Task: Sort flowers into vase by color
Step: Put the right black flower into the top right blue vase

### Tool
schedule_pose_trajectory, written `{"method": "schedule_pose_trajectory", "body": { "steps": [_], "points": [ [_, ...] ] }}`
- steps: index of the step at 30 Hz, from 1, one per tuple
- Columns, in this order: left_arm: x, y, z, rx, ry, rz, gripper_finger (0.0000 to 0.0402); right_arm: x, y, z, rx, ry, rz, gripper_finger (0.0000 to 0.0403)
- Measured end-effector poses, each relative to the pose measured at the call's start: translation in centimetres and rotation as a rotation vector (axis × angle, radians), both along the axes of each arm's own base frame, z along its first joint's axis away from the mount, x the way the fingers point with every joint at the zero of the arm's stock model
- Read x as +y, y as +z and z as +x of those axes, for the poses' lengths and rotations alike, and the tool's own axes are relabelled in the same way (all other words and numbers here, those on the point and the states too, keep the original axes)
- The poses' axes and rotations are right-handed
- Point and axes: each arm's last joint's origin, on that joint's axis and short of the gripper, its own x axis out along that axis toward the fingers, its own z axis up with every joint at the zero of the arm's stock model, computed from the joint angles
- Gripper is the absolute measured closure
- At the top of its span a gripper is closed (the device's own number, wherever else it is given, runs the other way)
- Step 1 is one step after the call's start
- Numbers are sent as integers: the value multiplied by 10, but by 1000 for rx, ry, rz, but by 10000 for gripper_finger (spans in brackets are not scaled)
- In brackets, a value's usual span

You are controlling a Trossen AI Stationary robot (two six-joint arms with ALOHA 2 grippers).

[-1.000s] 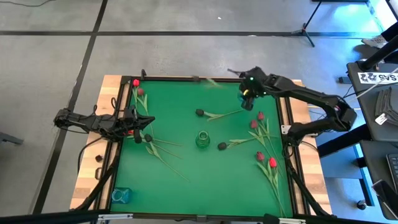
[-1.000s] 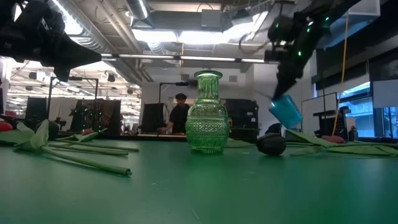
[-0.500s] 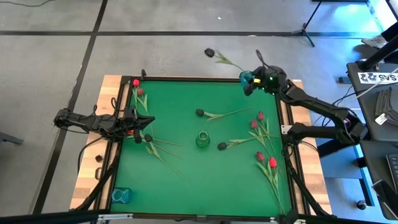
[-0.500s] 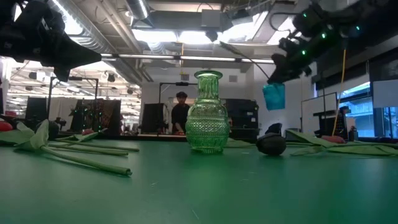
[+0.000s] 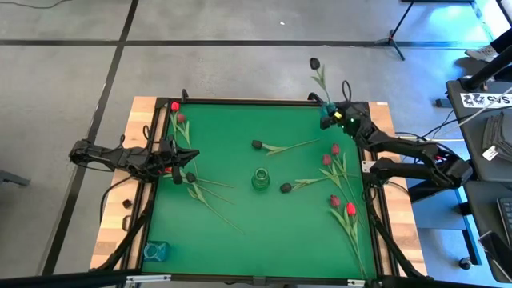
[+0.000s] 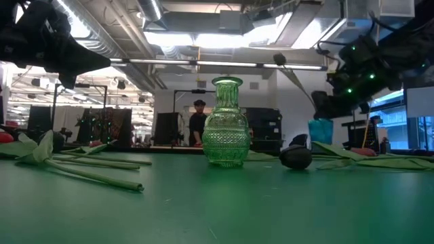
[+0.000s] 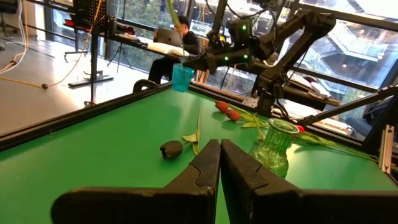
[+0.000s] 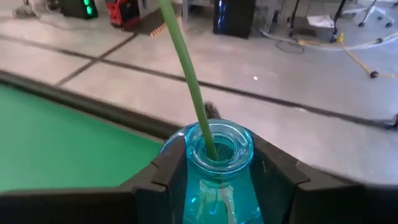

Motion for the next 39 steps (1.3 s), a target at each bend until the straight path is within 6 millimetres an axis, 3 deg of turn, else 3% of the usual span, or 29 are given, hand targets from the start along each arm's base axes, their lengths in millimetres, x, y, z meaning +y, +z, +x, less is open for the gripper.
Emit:
{"method": "schedule_pose_trajectory", "body": {
  "steps": [8, 18, 28, 39],
  "points": [
    [0, 0, 0, 1, 0, 0, 391, 5, -15, -7, 86, -76, 72, 263],
    [0, 0, 0, 0, 0, 0, 391, 6, -16, -9, 94, -114, 84, 256],
    [0, 0, 0, 0, 0, 0, 391, 7, -18, -9, 186, -58, 107, 187],
    [0, 0, 0, 0, 0, 0, 391, 5, -13, -7, 236, -49, 175, 152]
  ]
}}
